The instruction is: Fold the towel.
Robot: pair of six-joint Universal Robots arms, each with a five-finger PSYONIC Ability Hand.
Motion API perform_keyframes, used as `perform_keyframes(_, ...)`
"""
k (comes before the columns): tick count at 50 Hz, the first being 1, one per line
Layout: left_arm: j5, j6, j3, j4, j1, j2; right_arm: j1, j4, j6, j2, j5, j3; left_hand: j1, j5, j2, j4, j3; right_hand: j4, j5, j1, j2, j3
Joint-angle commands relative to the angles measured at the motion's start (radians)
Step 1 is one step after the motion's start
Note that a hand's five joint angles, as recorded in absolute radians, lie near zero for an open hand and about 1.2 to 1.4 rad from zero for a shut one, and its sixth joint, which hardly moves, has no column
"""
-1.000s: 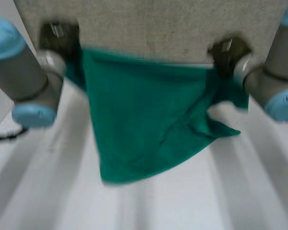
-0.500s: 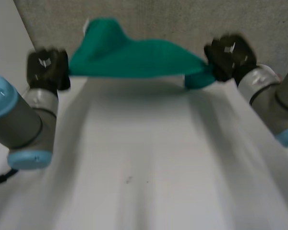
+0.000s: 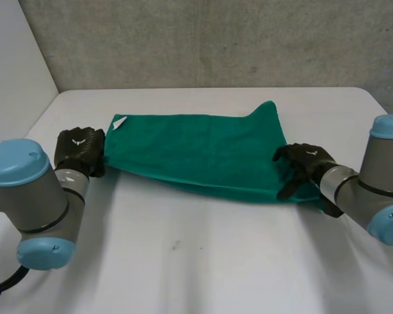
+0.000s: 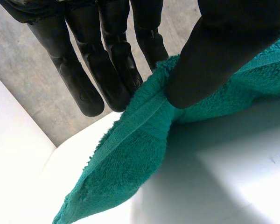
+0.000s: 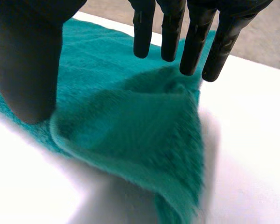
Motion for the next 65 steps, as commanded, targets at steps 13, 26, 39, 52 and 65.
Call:
perform_keyframes(13,0.000,-0.001,-0.030,-0.002,0.003,0.020,-0.112,0.006,-0.227,-0.126,-0.027,0.185,0.270,0.251,0.197,0.201,0.204,-0.027,-0.030,0.007,-0.047,-0.038)
perform_keyframes(26,0.000,0.002,-0.027,-0.002,0.003,0.017,-0.118,-0.066,-0.309,-0.094,-0.055,0.181,0.270,0.251,0.197,0.201,0.204,0.157,0.154,0.191,0.138,0.147)
perform_keyframes(39,-0.003,0.008,-0.027,-0.120,-0.001,0.051,-0.119,-0.075,-0.162,-0.165,-0.049,0.110,0.270,0.251,0.197,0.201,0.204,1.034,1.031,1.068,1.015,1.024)
perform_keyframes(52,0.002,0.117,-0.036,-0.643,0.054,0.446,-0.172,0.432,-0.600,-0.526,-0.072,0.017,0.270,0.251,0.197,0.201,0.204,1.034,1.031,1.068,1.015,1.024)
perform_keyframes(65,0.002,0.323,-0.126,-0.648,0.050,0.307,-0.147,0.681,-0.907,-0.539,-0.020,0.150,0.270,0.251,0.197,0.201,0.204,1.034,1.031,1.068,1.015,1.024)
